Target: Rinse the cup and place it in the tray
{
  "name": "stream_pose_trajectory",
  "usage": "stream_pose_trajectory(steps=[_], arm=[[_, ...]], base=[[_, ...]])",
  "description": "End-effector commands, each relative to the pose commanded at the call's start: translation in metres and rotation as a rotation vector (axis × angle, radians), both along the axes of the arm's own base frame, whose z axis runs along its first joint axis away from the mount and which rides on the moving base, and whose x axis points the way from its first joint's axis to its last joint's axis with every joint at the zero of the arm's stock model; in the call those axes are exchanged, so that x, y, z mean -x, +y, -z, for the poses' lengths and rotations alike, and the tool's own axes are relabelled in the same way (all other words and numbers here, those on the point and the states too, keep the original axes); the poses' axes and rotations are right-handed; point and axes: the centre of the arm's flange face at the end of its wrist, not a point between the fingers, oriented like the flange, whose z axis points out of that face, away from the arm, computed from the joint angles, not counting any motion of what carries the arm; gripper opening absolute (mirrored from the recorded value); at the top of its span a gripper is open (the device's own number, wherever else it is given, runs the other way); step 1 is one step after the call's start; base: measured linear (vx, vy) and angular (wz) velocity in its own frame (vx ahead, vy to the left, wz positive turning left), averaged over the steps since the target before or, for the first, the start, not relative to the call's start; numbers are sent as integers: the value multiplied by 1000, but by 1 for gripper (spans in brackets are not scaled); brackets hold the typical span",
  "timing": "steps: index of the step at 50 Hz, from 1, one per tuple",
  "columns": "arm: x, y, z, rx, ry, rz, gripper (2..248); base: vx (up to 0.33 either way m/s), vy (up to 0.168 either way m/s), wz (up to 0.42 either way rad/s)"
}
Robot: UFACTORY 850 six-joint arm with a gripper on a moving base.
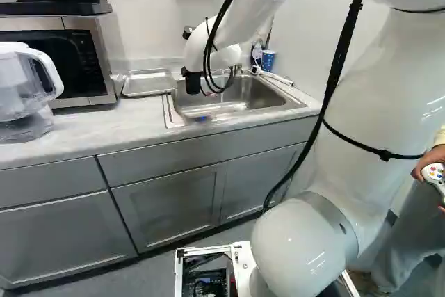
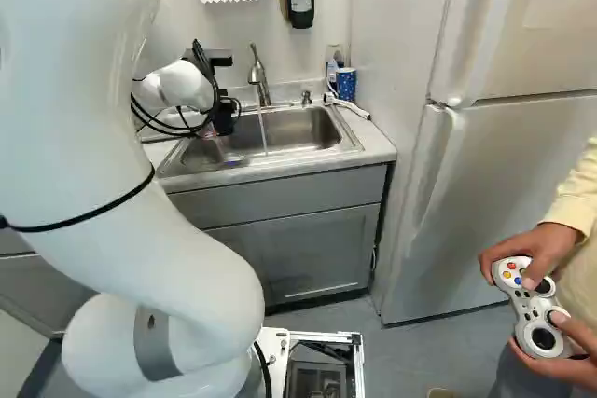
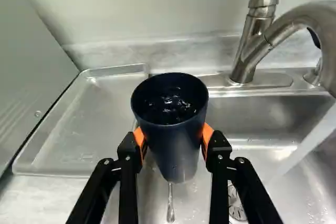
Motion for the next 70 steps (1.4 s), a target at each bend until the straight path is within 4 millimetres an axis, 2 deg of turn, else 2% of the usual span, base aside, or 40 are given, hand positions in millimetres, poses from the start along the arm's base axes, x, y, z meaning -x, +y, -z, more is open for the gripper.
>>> stream_pose_trajectory(steps=[18,70], arm=[[0,0,-3,-5,-15,0,122],[10,-3,-57,-32,-94,0,122]], base=[[0,0,0],[0,0,0]])
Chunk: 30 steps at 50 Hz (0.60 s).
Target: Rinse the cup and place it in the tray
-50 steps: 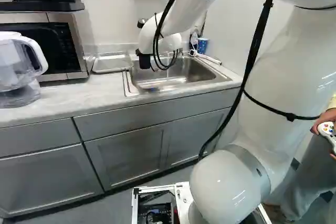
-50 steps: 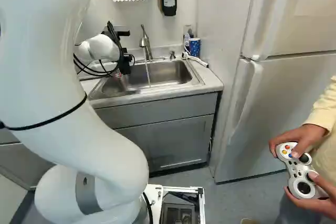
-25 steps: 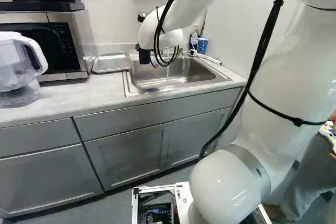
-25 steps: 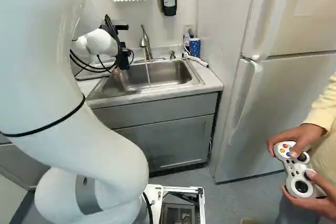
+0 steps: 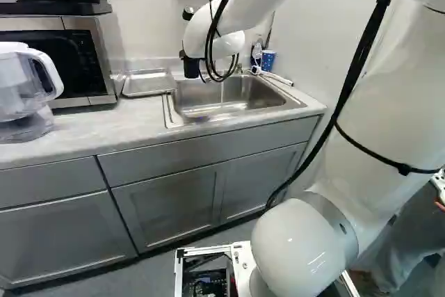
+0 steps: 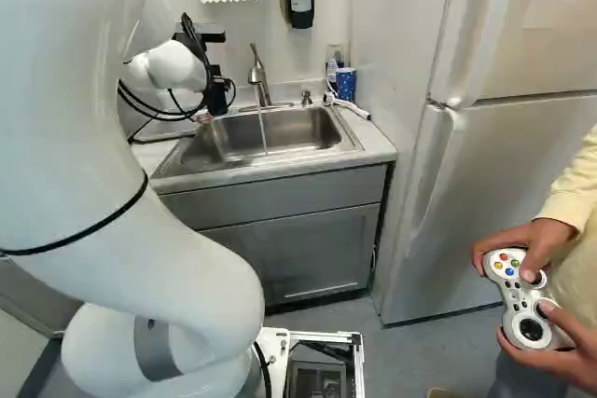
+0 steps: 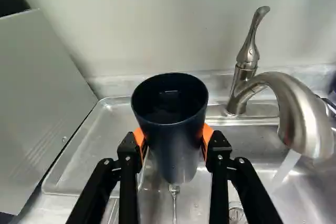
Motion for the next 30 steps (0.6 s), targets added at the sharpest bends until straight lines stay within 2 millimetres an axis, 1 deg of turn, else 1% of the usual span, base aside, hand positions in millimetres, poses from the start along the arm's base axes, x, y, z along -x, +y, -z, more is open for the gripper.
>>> stream_pose_trajectory(steps=[30], arm=[[7,-3,-27,3,7,1,122]], base=[[0,0,0]])
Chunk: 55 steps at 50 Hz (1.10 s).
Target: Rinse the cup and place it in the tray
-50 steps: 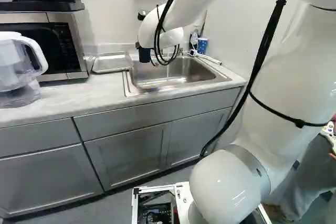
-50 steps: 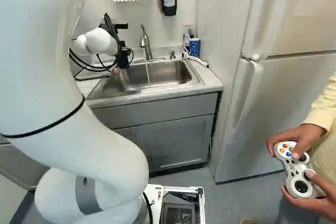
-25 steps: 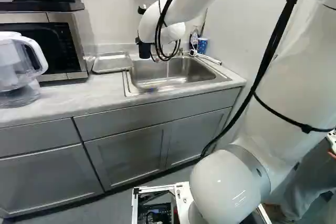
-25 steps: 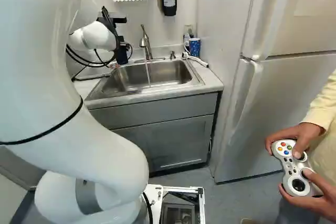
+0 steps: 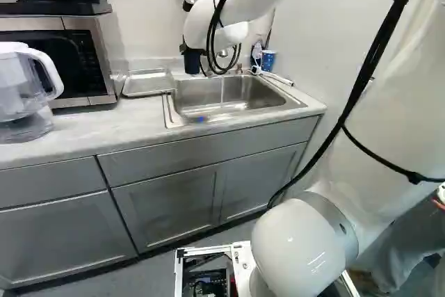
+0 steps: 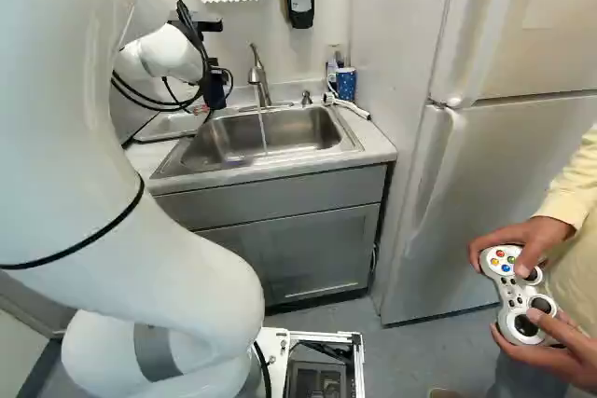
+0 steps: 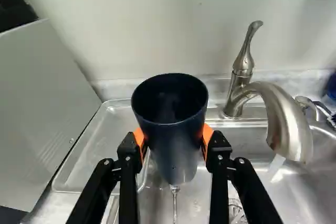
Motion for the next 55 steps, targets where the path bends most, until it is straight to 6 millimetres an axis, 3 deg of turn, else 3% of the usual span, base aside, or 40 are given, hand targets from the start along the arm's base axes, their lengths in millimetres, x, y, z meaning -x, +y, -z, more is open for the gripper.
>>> stream_pose_trajectory(steps=[16,29,55], arm=[[3,-1,-17,-8,-23,0,122],[3,-1,-17,-13,-22,2,122],[3,-1,-17,-232,54,87,122]], base=[[0,0,0],[0,0,0],[0,0,0]])
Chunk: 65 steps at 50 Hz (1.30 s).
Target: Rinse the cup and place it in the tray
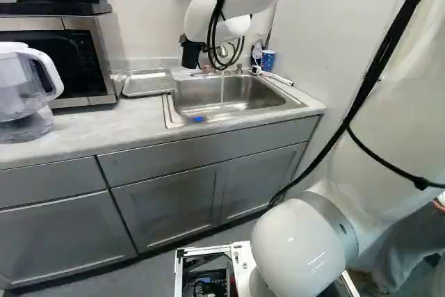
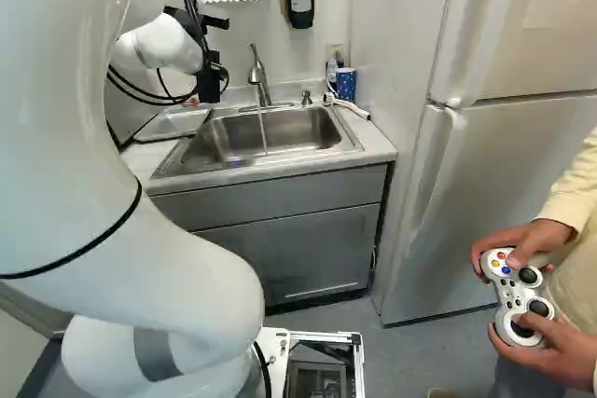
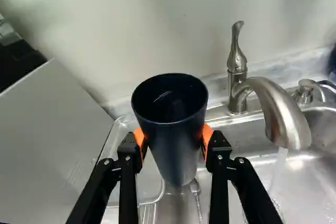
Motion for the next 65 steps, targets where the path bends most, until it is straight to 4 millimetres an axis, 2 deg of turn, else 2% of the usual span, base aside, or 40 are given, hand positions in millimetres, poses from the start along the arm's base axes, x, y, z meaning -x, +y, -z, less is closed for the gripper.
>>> stream_pose_trajectory(steps=[65], arm=[[0,0,0,-609,209,228,122]], base=[[0,0,0]])
